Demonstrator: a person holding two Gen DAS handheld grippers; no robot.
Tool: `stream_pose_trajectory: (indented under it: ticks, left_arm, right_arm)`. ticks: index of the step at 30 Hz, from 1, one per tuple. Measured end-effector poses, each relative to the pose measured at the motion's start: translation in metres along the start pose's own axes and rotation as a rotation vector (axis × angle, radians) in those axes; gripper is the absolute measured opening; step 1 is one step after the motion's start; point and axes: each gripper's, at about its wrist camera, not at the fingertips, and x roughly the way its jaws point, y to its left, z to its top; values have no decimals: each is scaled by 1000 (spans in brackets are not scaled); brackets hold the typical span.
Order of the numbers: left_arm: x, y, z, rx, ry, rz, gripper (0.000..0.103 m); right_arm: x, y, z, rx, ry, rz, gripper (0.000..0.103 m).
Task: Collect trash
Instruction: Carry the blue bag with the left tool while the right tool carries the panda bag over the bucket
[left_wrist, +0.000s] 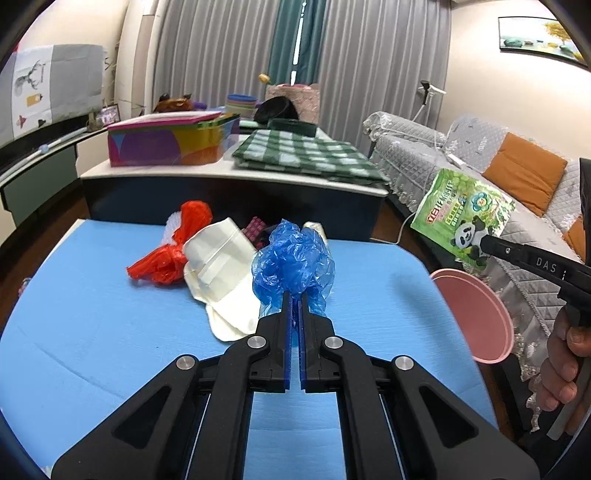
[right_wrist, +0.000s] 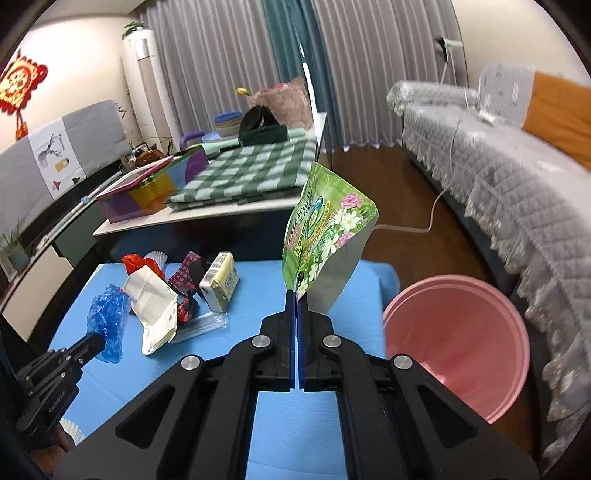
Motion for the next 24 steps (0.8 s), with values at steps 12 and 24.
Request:
stream_pose_trajectory:
  ticks: [12, 24]
  left_arm:
    - [-14, -53, 10, 67, -18, -82, 3]
    - [-4, -92, 20, 94, -15, -131, 3]
  right_arm:
    - [-51, -18, 7, -24, -59, -71, 1]
    - [-62, -57, 13, 1, -70, -155, 1]
